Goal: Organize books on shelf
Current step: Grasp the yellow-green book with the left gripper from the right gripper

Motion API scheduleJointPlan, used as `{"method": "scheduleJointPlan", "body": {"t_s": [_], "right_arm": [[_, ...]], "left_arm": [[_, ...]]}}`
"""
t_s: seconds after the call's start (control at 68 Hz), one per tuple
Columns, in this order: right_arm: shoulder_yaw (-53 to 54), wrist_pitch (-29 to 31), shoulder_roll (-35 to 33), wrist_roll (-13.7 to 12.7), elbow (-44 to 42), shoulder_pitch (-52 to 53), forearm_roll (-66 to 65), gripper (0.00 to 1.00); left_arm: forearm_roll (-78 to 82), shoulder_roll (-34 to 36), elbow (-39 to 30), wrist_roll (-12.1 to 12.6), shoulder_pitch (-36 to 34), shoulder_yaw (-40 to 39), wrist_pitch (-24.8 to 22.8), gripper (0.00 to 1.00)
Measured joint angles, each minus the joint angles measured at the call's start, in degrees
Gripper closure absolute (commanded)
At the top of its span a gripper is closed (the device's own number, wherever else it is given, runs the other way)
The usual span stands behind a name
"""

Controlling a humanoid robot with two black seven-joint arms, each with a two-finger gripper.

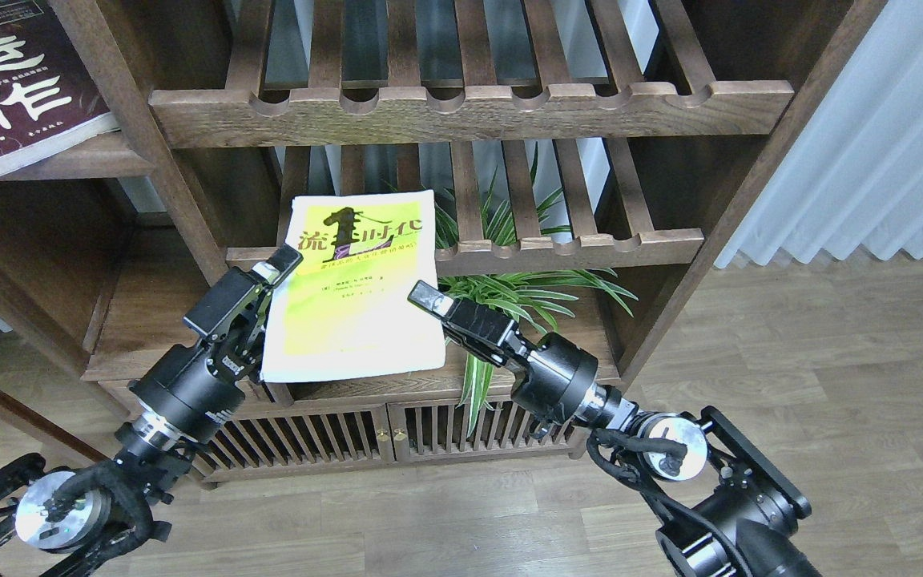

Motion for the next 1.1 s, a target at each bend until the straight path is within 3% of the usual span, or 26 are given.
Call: {"method": "scheduleJointPlan", "body": {"t_s": [0.191,0.25,0.338,0.353,0.426,0.603,0.809,0.867,0.897,0.97,1.014,1.029,1.103], "right_arm": [[-0.2,0.0,0.0,-0.1,0.0,-0.1,-0.1,0.97],[-0.3,0.0,0.0,-0.1,0.0,-0.1,-0.1,0.97],[-0.3,0.0,0.0,-0.1,0.0,-0.1,-0.1,0.97],[-0.3,0.0,0.0,-0.1,0.1,-0.1,-0.1,0.97],[-0.4,0.0,0.0,-0.1,0.1,-0.2,-0.1,0.97],[-0.5,0.1,0.0,-0.1,0.1,-0.5,0.0,0.97],[-0.5,0.0,0.0,0.0,0.3,-0.7,0.0,0.95],[-0.6,0.0,0.0,0.0,0.4,-0.9,0.0,0.87],[-0.7,0.0,0.0,0.0,0.4,-0.9,0.0,0.79],[-0.9,0.0,0.0,0.0,0.4,-0.9,-0.2,0.46],[-1.4,0.0,0.0,0.0,0.2,-0.7,-1.1,0.39],[-1.6,0.0,0.0,-0.1,-0.1,-0.6,-1.8,0.24],[-1.7,0.0,0.0,-0.1,-0.9,-0.5,-4.3,0.11]], "left_arm": [[0.0,0.0,0.7,0.1,0.0,-0.1,0.0,0.16],[0.0,0.0,1.1,0.1,0.1,-0.2,0.0,0.28],[0.0,0.2,1.4,0.1,0.2,-0.3,0.0,0.54],[0.0,0.3,1.4,0.1,0.3,-0.4,0.0,0.75],[-0.1,0.6,1.8,-0.3,0.4,-0.9,0.0,0.90],[-0.3,0.4,1.7,-0.6,0.5,-1.1,0.0,0.99],[-0.3,0.1,1.5,-0.2,0.5,-1.1,0.0,1.00],[-0.3,0.1,1.5,0.0,0.5,-1.1,0.0,1.00],[-0.3,0.1,1.5,0.2,0.5,-1.1,0.0,1.00],[-0.3,0.6,1.5,1.3,0.5,-1.3,0.0,1.00],[-0.3,1.1,1.3,2.2,0.3,-1.3,0.0,1.00],[-0.2,1.4,1.0,2.7,0.3,-1.2,0.0,1.00],[-0.3,3.8,0.8,3.3,0.2,-1.4,-0.1,1.00]]}}
